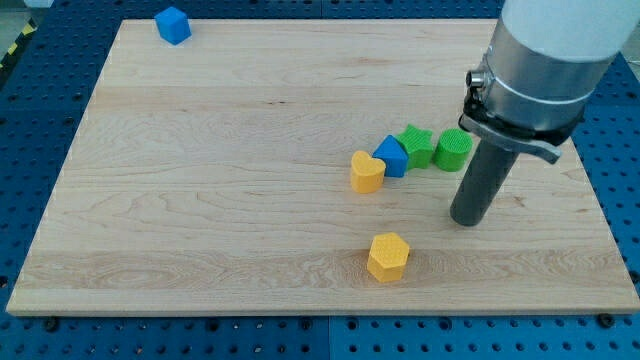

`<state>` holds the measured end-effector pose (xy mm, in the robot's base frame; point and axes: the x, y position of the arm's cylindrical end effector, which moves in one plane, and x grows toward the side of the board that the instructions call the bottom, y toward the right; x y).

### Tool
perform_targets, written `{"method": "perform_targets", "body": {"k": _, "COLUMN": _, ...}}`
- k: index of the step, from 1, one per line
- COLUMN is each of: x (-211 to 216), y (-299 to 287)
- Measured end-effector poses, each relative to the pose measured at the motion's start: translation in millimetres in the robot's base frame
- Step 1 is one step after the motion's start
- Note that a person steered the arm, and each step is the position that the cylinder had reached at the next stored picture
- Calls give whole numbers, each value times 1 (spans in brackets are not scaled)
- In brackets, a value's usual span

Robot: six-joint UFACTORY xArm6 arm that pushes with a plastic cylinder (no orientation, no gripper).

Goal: Separate the triangle from the yellow heart and the green star

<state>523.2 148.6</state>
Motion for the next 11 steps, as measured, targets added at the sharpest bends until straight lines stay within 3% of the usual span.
{"method": "perform_targets", "body": {"k": 4, "x": -76, "y": -90}}
{"method": "perform_targets", "body": {"k": 6, "x": -50, "y": -99}}
{"method": "perform_targets", "body": {"k": 11, "x": -77, "y": -209}}
